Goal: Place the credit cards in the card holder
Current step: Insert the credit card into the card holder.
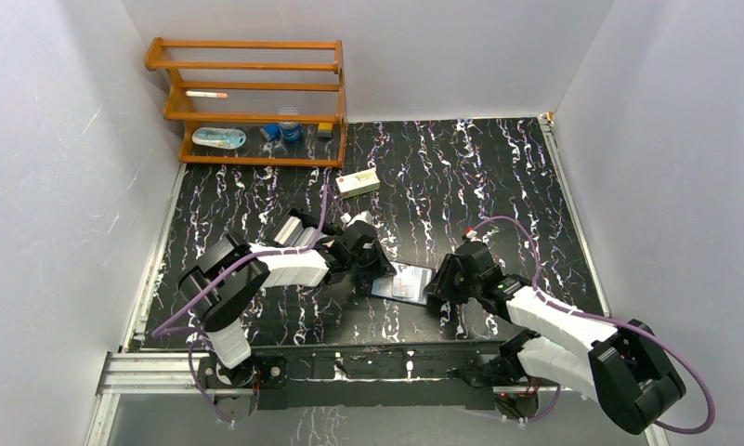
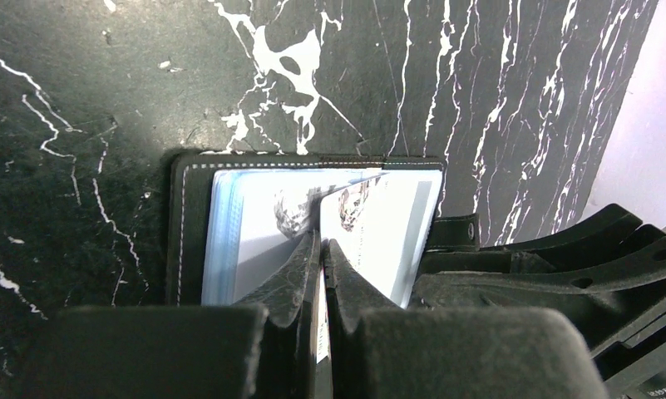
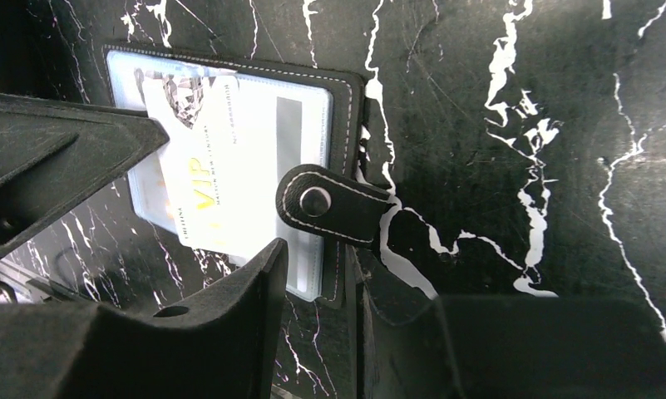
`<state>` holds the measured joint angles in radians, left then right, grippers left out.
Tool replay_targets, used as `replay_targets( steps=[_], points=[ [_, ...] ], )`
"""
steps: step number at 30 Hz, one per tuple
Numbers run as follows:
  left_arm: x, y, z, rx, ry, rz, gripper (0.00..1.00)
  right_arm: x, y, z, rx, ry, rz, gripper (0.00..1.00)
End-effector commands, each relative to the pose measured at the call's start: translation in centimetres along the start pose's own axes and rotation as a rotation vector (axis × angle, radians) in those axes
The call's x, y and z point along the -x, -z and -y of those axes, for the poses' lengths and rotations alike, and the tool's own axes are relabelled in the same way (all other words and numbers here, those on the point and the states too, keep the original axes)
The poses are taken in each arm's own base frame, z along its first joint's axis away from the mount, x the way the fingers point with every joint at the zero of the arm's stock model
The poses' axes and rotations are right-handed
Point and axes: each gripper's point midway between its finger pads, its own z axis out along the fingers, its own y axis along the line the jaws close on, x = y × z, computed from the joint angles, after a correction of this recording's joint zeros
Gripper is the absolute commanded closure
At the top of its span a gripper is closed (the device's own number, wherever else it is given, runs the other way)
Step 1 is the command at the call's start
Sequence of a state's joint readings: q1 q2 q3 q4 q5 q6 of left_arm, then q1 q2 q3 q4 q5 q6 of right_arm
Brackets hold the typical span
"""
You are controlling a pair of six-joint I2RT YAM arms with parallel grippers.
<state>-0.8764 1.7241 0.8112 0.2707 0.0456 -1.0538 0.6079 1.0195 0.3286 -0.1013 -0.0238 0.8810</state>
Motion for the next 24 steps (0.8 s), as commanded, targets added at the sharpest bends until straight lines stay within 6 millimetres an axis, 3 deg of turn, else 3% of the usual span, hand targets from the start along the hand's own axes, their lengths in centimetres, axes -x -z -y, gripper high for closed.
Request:
replay_targets(
  steps=[1,7,13,19,20,24],
  points=[
    [-0.7,-0.7,-1.2,0.042,-0.014,0.013,1.0,-1.6,-0.4,1.2,-0.025,-0.017,-0.051,0.6],
    [-1.4,-1.0,-0.5,0.018,-0.054,-0.013,0.99,-1.6,-0.5,1.2,-0.024,-0.017,-0.052,0.6],
    [-1.5,-0.6,1.1,-0.011,-0.136,-0.034,0.79,-1.0,-0.4,1.4,-0.046,0.0,-0.034,0.6],
    [-1.3,-0.3,1.7,-0.031,-0.172,-0.026,0.7,-0.2,0.1,1.8,-0.087,0.011,0.002,0.6],
    [-1.3,-0.3,1.8,-0.034,-0.176,-0.027,0.69,1.0,0.4,0.6,-0.065,0.015,0.029,0.6],
    [-1.2,-0.4,2.4,-0.061,-0.205,-0.03,0.67,1.8,0.7,0.6,-0.088,0.016,0.057,0.6]
  ],
)
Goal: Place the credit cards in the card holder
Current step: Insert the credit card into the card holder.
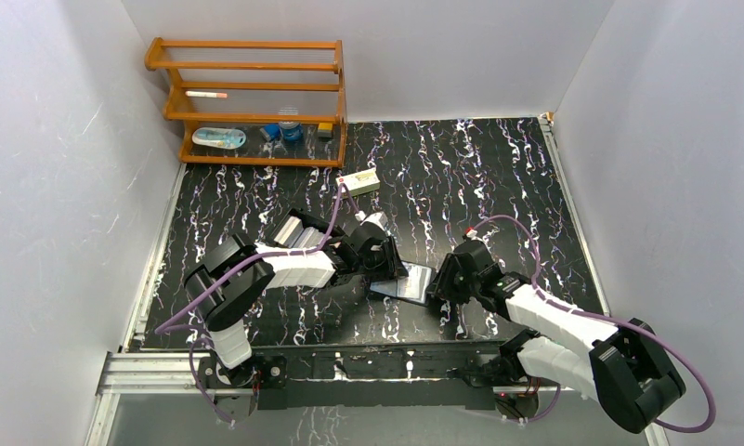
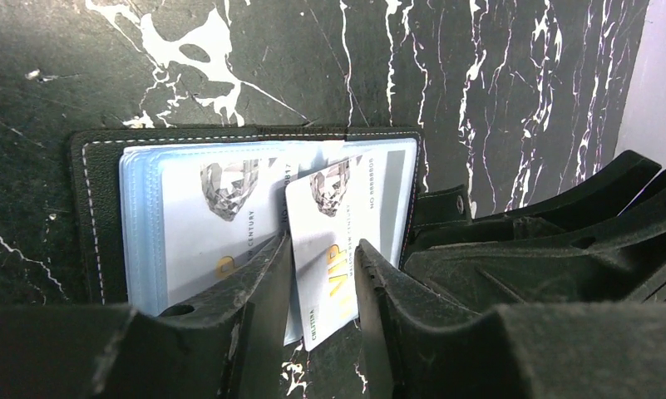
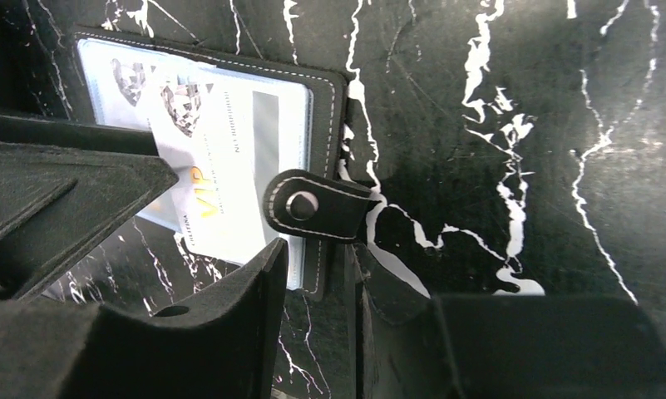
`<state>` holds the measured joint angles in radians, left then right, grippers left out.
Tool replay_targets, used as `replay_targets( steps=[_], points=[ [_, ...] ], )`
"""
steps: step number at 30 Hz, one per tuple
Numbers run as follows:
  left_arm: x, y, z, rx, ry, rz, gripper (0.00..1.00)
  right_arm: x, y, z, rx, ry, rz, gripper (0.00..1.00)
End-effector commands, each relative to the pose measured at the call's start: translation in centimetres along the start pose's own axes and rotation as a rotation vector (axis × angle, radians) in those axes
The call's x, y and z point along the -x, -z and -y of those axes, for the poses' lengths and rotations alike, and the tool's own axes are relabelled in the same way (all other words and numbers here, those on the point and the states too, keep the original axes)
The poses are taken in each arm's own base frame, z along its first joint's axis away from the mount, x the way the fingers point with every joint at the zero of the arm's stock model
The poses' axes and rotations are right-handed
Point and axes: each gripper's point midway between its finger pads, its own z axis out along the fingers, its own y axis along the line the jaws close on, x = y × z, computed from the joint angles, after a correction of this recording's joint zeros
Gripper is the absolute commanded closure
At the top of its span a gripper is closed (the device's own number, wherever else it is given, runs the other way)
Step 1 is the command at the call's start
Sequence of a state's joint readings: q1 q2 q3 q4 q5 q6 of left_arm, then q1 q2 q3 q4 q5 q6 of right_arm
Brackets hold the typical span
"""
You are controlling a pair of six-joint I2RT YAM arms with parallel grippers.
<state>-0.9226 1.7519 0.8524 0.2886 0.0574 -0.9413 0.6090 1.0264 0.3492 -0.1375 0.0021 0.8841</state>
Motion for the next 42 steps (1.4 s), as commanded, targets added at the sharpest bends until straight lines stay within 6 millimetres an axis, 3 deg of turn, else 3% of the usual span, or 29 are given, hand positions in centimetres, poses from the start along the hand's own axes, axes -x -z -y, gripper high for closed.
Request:
replay_targets(
  steps=[1,20,34,42],
  points=[
    [0.2,0.0,0.7,-0.016,-0.068,-0.008,0.67,1.6,0.7,0.4,-0.063,0.018,0.058,0.6],
    [-0.3,-0.9,2.1,-0.098,-0.153,-0.04,0.65,1.8,-1.6,1.0,-0.086,0.018,0.052,0.68],
    [-0.2,0.2,5.1,-0.185,-0.201,-0.001,0.62,1.6,-1.6,0.7,-0.056,0.034,0.048,0.68],
    [-0.6,-0.2,4.5,-0.144,-0.232,-0.008,0.62,1.4,-1.6,0.4,-0.043,0.034,0.036,0.68]
  ],
)
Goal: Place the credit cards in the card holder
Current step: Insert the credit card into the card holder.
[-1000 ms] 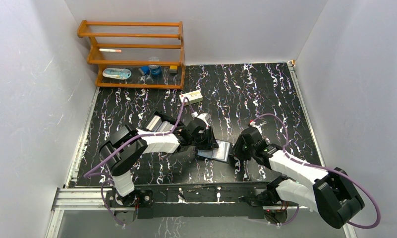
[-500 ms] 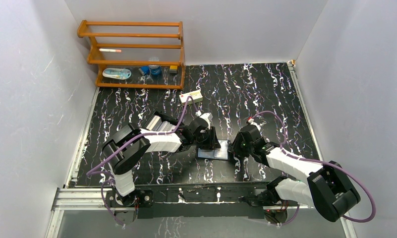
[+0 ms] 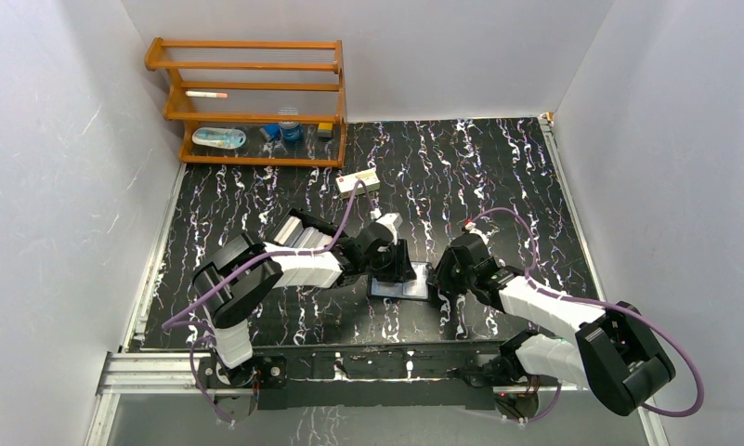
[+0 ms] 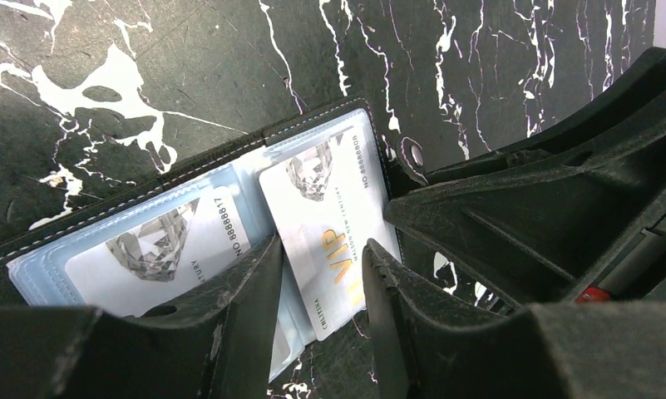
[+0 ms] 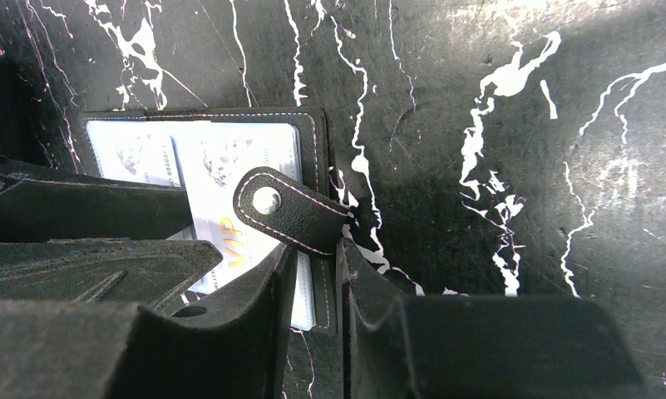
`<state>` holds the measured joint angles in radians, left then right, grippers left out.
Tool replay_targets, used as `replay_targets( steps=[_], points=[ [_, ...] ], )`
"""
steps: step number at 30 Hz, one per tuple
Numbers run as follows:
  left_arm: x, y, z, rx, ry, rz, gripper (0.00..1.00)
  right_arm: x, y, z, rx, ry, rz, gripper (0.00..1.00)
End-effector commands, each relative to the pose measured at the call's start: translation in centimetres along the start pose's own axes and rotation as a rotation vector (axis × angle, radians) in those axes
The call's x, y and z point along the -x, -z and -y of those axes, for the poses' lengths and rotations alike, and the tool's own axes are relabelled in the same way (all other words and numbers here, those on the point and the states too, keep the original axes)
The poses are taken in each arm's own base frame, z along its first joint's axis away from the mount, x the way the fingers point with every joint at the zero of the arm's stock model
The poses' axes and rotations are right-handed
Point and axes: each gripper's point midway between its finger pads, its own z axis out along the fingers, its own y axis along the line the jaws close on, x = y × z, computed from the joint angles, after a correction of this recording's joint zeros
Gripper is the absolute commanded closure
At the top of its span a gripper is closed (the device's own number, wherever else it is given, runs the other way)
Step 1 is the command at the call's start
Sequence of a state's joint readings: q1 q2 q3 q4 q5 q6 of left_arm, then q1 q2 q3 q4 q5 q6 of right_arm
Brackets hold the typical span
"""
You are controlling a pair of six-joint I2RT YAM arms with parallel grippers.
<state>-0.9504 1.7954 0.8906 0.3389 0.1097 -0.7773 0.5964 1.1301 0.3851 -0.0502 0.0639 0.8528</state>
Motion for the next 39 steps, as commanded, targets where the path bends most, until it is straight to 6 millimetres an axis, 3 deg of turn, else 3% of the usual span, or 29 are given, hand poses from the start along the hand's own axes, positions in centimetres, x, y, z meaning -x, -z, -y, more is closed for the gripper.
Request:
replay_targets(
  steps=[1,11,29,39],
  points=[
    [0.8,0.6,2.6,-0.05,-0.053,0.026,0.61,-0.8,-0.1,0.6,-0.015,0.012,-0.032,0.68],
    [2.2,2.7,2.0,0.006,-0.032,0.103,0.6,0.5,1.4,1.3,-0.09,0.014,0.006,0.68],
    [0.5,1.0,0.8,0.048,-0.011,0.027,0.58,-0.6,0.3,1.5,-0.085,0.012,-0.04,0.68],
    [0.3,0.4,1.5,0.002,0.002,0.023,0.57,-1.1,0.1,1.7,-0.076,0.004,-0.052,0.68]
  ],
)
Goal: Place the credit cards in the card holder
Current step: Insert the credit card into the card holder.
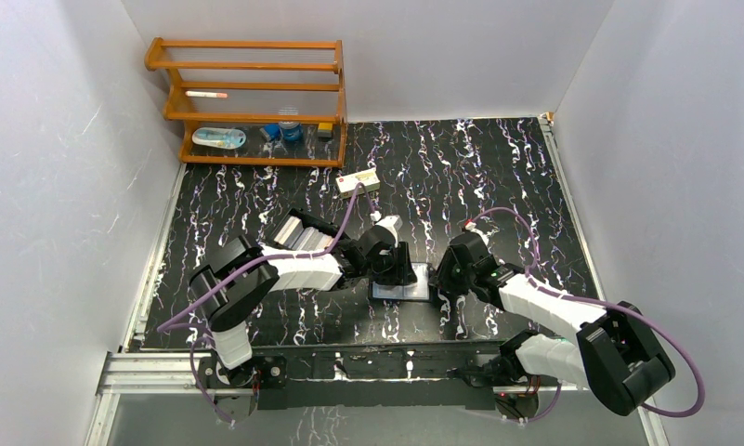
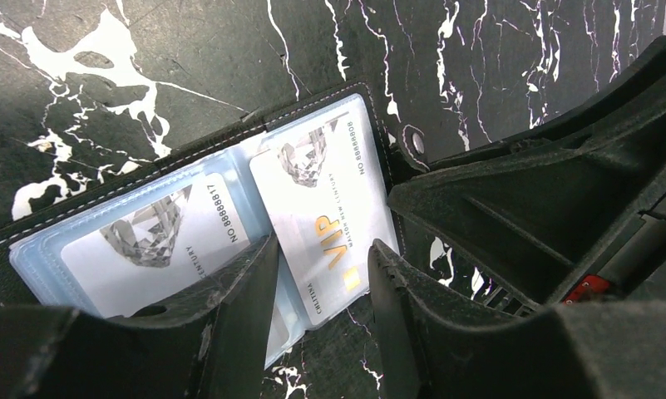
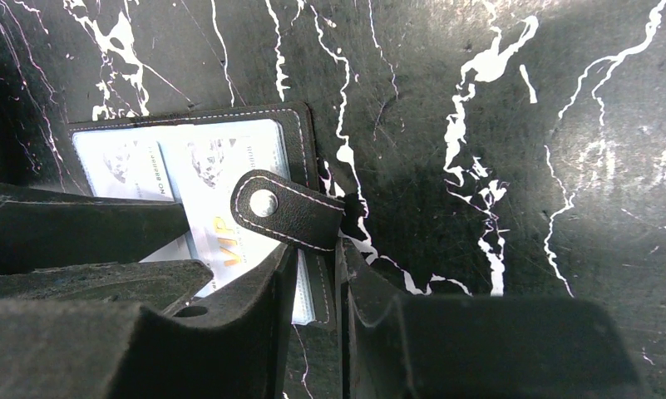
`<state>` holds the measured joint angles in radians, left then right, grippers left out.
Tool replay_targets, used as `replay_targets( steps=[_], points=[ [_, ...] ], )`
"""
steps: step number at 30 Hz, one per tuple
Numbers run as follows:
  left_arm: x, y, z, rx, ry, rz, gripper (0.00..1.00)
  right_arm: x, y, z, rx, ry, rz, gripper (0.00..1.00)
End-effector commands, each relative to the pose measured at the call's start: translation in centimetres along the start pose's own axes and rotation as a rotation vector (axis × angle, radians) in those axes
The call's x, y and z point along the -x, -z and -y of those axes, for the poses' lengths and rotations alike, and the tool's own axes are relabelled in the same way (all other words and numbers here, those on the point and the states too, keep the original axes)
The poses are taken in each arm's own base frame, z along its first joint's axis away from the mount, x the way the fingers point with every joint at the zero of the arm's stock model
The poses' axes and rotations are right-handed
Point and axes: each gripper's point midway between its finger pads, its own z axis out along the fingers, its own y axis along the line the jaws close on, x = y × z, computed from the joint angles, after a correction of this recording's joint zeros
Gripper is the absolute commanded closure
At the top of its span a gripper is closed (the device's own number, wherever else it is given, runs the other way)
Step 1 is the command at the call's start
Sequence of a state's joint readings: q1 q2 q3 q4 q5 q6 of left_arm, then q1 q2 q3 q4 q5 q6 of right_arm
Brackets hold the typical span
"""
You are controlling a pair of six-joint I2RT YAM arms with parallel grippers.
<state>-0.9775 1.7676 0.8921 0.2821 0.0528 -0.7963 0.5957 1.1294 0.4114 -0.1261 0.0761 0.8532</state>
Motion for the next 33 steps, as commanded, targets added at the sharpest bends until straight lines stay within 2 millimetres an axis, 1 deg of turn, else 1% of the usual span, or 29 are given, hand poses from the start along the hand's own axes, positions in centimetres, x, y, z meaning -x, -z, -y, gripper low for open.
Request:
replay_targets(
  steps=[1,12,17,22,28,33],
  points=[
    [0.8,-0.1,1.6,-0.05,-0.002,0.018,0.57,-1.0,-0.4,1.1,-0.03,0.004,-0.031,0.68],
    [1.1,0.3,3.7,-0.1,-0.012,0.03,0.57,-1.4,-0.6,1.1,-0.019,0.004,-0.046,0.68],
    [0.7,0.0,3.8,-0.099,-0.014,0.023,0.57,-1.5,-0.7,0.9,-0.011,0.004,-0.052,0.68],
    [0.9,0.2,4.0,-0.102,-0.017,0.029,0.57,-1.5,-0.5,0.4,0.008,-0.021,-0.055,0.68],
    [1.3,1.2,4.4,-0.122,-0.013,0.055,0.57,-1.1,0.0,0.2,0.011,-0.008,-0.046,0.68],
    [2.3,2.8,6.0,-0.204,0.004,0.104,0.57,-1.7,0.3,-0.5,0.059,-0.012,-0.072,0.68]
  ],
)
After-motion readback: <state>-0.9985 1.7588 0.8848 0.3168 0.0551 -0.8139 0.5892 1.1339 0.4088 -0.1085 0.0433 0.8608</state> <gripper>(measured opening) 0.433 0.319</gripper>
